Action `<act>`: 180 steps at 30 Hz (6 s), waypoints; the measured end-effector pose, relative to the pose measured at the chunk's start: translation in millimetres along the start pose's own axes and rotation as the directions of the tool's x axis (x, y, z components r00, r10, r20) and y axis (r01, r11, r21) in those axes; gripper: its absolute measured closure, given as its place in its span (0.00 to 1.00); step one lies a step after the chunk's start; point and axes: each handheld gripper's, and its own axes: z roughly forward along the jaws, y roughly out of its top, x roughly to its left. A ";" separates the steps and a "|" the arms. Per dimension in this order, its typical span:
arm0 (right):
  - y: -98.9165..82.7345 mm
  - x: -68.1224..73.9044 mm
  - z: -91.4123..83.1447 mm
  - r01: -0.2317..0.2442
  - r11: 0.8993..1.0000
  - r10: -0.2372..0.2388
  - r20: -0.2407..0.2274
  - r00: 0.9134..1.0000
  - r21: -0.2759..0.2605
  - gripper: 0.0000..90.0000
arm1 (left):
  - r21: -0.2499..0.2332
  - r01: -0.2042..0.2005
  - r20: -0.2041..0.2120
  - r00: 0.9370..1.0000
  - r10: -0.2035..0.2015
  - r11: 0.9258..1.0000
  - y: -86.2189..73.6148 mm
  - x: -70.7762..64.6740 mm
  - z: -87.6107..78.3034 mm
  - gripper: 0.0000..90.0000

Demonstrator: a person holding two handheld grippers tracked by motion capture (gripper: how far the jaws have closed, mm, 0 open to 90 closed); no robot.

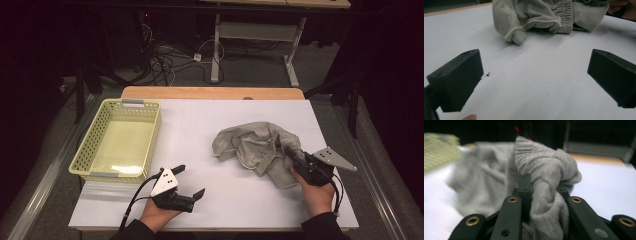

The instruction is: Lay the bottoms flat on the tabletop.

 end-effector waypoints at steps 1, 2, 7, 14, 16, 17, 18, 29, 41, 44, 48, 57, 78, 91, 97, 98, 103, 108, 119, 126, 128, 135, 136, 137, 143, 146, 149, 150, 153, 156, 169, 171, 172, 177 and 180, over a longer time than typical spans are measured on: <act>-5.0 -5.0 2.5 -0.012 1.000 0.012 0.013 1.000 0.028 0.80 | 0.000 0.000 0.001 1.000 0.000 1.000 0.0 0.0 0.0 0.00; -9.3 -9.0 5.0 -0.025 0.998 0.024 0.029 0.999 0.058 0.76 | 0.001 0.001 0.001 1.000 -0.001 1.000 0.1 0.1 0.1 0.00; -10.7 -8.5 9.0 -0.043 0.997 0.039 0.069 0.997 0.071 0.41 | 0.002 0.001 0.001 1.000 -0.001 1.000 0.1 0.3 0.2 0.00; 25.5 29.1 -13.4 0.096 0.994 -0.095 0.019 0.995 -0.058 0.39 | 0.001 -0.003 -0.001 1.000 0.003 1.000 0.0 -0.2 0.0 0.00; 26.4 40.5 -13.5 0.132 0.990 -0.134 -0.033 0.990 -0.049 0.43 | 0.000 -0.004 -0.001 1.000 0.004 1.000 0.0 -0.2 0.0 0.00; 25.3 44.6 -12.5 0.142 0.989 -0.144 -0.052 0.988 -0.039 0.45 | 0.000 -0.004 -0.001 1.000 0.004 1.000 0.0 -0.2 -0.1 0.00; 23.4 47.5 -11.3 0.146 0.989 -0.147 -0.068 0.987 -0.026 0.46 | 0.000 -0.004 -0.001 1.000 0.004 1.000 0.0 -0.3 -0.1 0.00; -8.7 43.0 -8.2 0.126 0.986 -0.116 -0.098 0.988 0.106 0.46 | -0.002 -0.005 0.004 1.000 0.005 1.000 -0.1 -0.3 0.0 0.00; -24.5 49.9 -0.4 0.166 0.962 -0.152 -0.081 0.985 0.215 0.28 | 0.004 -0.011 0.002 1.000 0.011 1.000 0.2 -0.9 0.4 0.00; -25.2 46.8 12.9 0.161 0.949 -0.147 -0.068 0.987 0.273 0.18 | 0.005 -0.008 0.002 1.000 0.008 1.000 0.2 -0.8 0.7 0.00; -26.4 42.8 29.3 0.146 0.922 -0.139 -0.045 0.989 0.358 0.17 | 0.005 -0.011 -0.002 1.000 0.011 1.000 0.2 -1.1 0.6 0.00; -25.3 38.8 36.6 0.170 0.905 -0.187 0.006 0.982 0.389 0.42 | 0.003 -0.013 -0.005 1.000 0.013 1.000 0.0 -1.6 0.5 0.00; -26.2 44.8 18.0 0.232 0.928 -0.199 -0.142 0.970 0.291 0.84 | 0.005 -0.005 0.003 1.000 0.005 1.000 0.2 -0.5 0.8 0.00; -28.2 100.4 3.1 0.309 0.920 -0.222 -0.329 0.918 0.241 0.84 | 0.006 -0.007 0.008 1.000 0.007 1.000 0.2 -0.2 0.5 0.00; -28.3 140.6 -2.1 0.364 0.909 -0.243 -0.448 0.860 0.204 0.84 | 0.004 -0.008 0.012 1.000 0.008 1.000 0.1 -0.3 0.5 0.00; -29.6 147.4 -2.4 0.380 0.903 -0.252 -0.468 0.847 0.202 0.84 | 0.006 -0.011 0.011 1.000 0.011 1.000 0.1 -0.2 0.3 0.00; -28.3 166.1 -4.2 0.431 0.883 -0.292 -0.499 0.816 0.188 0.62 | 0.004 -0.016 0.008 1.000 0.016 1.000 0.1 -0.7 0.2 0.00; -6.4 161.9 -18.1 0.391 0.917 -0.313 -0.459 0.831 0.083 0.55 | 0.005 -0.018 0.008 1.000 0.018 1.000 0.1 -0.9 0.3 0.00; -14.7 153.5 14.3 0.478 0.855 -0.382 -0.376 0.844 0.202 0.52 | 0.007 -0.016 0.006 1.000 0.016 1.000 0.1 -1.0 0.5 0.00; -7.2 130.6 10.0 0.384 0.912 -0.316 -0.344 0.884 0.148 0.92 | 0.004 -0.020 0.005 1.000 0.020 1.000 0.0 -1.4 0.3 0.00; -3.5 119.7 7.0 0.341 0.932 -0.289 -0.318 0.903 0.123 0.93 | 0.005 -0.018 0.006 1.000 0.018 1.000 0.0 -1.2 0.4 0.00; -1.2 54.7 -0.7 0.179 0.978 -0.164 -0.131 0.978 0.107 0.93 | 0.004 -0.014 0.007 1.000 0.014 1.000 0.0 -0.7 0.3 0.00; -3.3 42.9 -2.3 0.151 0.982 -0.140 -0.100 0.985 0.112 0.93 | 0.005 -0.013 0.007 1.000 0.013 1.000 0.0 -0.7 0.3 0.00; -5.5 31.0 -4.6 0.127 0.985 -0.119 -0.069 0.990 0.118 0.93 | 0.005 -0.013 0.007 1.000 0.013 1.000 0.0 -0.7 0.3 0.00; -22.2 -29.2 -22.4 -0.001 0.991 -0.010 0.085 0.996 0.132 0.93 | 0.005 -0.008 0.005 1.000 0.008 1.000 0.1 -0.6 0.6 0.00; -29.1 -39.6 -24.3 -0.022 0.989 0.007 0.103 0.995 0.148 0.93 | 0.008 -0.006 0.003 1.000 0.006 1.000 0.2 -0.2 0.7 0.00; -25.8 -36.1 -25.0 -0.023 0.990 0.011 0.087 0.996 0.139 0.86 | 0.008 -0.005 0.001 1.000 0.005 1.000 0.2 -0.2 0.7 0.00; -22.2 -32.9 -26.1 -0.025 0.992 0.017 0.068 0.998 0.124 0.79 | 0.008 -0.006 0.001 1.000 0.006 1.000 0.2 -0.2 0.7 0.00; -7.6 -17.2 -31.0 -0.006 0.997 0.003 0.039 0.999 0.074 0.62 | 0.009 -0.005 -0.002 1.000 0.005 1.000 0.3 -0.3 0.8 0.00; 9.6 6.5 -37.8 0.033 0.999 -0.033 -0.015 0.999 0.018 0.57 | 0.009 -0.007 -0.005 1.000 0.007 1.000 0.2 -0.7 0.7 0.00; -13.4 147.5 -15.7 0.244 0.956 -0.170 -0.370 0.913 0.162 0.32 | 0.005 -0.017 -0.008 1.000 0.017 1.000 -0.1 -1.8 0.2 0.00; -21.6 162.3 -13.5 0.276 0.936 -0.176 -0.392 0.903 0.218 0.24 | 0.005 -0.020 -0.007 1.000 0.020 1.000 -0.1 -1.9 0.2 0.00; -25.7 167.6 -11.5 0.302 0.921 -0.189 -0.395 0.899 0.245 0.20 | 0.004 -0.019 -0.006 1.000 0.020 1.000 -0.1 -2.0 0.2 0.00; -45.6 177.0 1.5 0.348 0.865 -0.202 -0.384 0.901 0.361 0.17 | 0.004 -0.017 0.000 1.000 0.017 1.000 -0.1 -1.6 0.4 0.00; -49.6 174.9 2.9 0.363 0.864 -0.226 -0.376 0.899 0.349 0.22 | 0.007 -0.011 0.004 1.000 0.011 1.000 0.1 -0.7 0.6 0.00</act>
